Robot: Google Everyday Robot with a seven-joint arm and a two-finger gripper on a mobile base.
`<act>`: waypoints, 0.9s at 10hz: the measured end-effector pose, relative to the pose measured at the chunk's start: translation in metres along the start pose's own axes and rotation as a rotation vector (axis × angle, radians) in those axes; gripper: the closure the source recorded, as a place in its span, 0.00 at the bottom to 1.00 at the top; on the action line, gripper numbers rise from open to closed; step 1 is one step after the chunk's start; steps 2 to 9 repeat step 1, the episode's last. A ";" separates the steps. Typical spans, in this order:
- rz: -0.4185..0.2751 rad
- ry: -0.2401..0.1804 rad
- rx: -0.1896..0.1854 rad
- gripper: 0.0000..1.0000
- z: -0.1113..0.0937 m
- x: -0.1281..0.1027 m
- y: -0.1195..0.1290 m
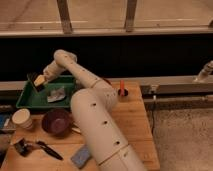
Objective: Place eraser in tray
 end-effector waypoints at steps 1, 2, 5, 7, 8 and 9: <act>0.000 0.000 0.000 0.84 0.000 0.000 0.000; 0.000 0.000 0.000 0.84 0.000 0.000 0.000; 0.000 0.000 0.000 0.84 0.000 0.000 0.000; 0.000 0.000 0.000 0.84 0.000 0.000 0.000; 0.000 0.000 0.000 0.84 0.000 0.000 0.000; 0.000 0.000 0.000 0.84 0.000 0.000 0.000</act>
